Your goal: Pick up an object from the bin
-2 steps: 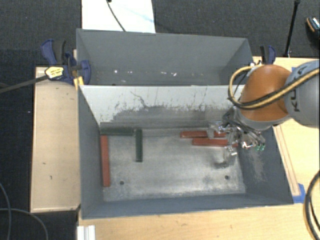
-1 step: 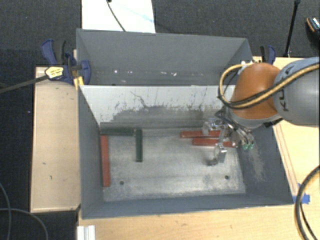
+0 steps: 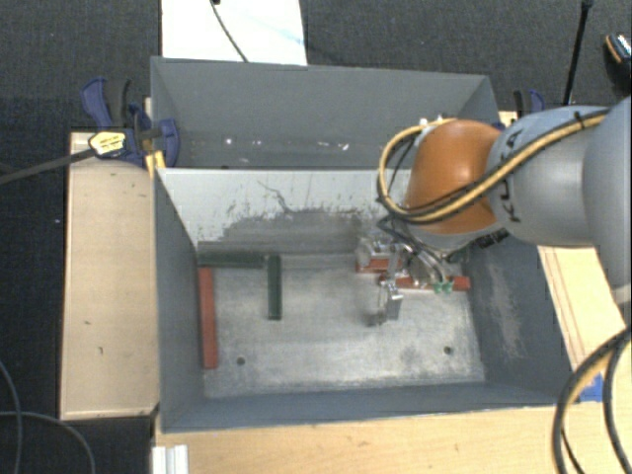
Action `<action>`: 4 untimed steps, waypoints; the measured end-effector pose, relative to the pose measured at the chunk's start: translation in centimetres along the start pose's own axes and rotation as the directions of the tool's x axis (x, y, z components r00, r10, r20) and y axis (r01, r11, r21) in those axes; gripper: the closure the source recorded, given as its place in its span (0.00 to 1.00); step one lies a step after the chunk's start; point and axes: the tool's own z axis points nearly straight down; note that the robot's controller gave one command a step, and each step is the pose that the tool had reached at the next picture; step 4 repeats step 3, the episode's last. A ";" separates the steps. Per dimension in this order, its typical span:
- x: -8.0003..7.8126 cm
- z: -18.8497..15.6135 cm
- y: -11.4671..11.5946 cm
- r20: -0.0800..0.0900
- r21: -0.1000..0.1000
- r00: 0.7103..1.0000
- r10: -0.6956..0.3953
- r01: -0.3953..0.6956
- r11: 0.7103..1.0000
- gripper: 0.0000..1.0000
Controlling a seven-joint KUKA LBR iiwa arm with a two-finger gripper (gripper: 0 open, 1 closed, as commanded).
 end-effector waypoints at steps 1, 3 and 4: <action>4.1 0.0 -11.5 -0.004 0.006 0.996 0.087 -0.087 0.996 0.00; 3.8 -14.5 -8.7 0.007 0.006 0.997 0.080 -0.080 0.997 1.00; 3.8 -14.5 -8.7 0.007 0.006 0.997 0.080 -0.080 0.997 1.00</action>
Offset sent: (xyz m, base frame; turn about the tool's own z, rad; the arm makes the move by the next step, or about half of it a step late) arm -0.0229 -0.1144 -0.0014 0.0796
